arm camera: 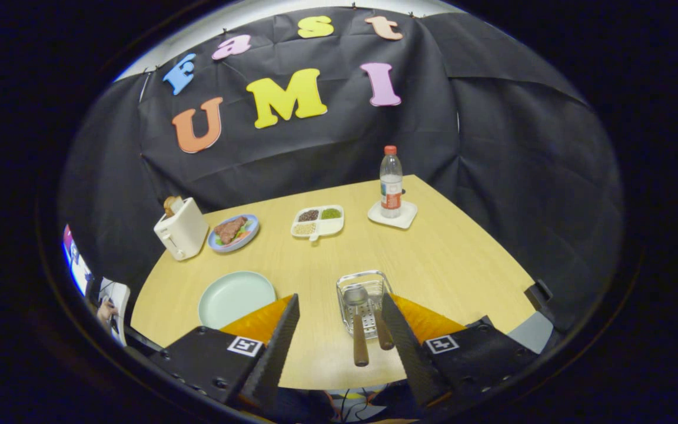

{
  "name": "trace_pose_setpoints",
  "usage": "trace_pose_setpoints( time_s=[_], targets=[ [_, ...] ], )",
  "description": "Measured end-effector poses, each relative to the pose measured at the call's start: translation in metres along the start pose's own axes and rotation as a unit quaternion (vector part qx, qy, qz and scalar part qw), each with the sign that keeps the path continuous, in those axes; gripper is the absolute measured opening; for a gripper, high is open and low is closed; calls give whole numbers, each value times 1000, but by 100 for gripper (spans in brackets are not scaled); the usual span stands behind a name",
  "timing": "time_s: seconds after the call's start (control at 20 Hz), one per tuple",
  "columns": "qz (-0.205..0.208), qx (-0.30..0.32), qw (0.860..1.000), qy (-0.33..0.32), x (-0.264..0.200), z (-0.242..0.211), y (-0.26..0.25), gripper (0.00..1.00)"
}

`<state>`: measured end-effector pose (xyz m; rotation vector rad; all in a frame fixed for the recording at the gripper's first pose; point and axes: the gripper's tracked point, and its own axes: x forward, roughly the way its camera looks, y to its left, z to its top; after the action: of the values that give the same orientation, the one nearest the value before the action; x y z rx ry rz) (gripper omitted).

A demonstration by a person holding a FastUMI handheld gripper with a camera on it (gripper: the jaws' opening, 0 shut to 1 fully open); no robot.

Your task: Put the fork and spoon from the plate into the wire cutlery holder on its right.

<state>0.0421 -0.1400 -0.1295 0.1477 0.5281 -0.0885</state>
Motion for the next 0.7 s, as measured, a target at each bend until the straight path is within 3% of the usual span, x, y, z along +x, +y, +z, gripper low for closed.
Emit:
trace_pose_setpoints(
  time_s=[0.15, 0.35, 0.55, 0.7],
  targets=[
    [4, -11, 999, -52, -19, 15, 12, 96],
    [7, -25, 991, -129, -55, 34, 36, 96],
    [30, -39, 974, -220, -100, 50, 71, 96],
    [43, -63, 966, -249, -124, 46, 93, 96]
  ],
)
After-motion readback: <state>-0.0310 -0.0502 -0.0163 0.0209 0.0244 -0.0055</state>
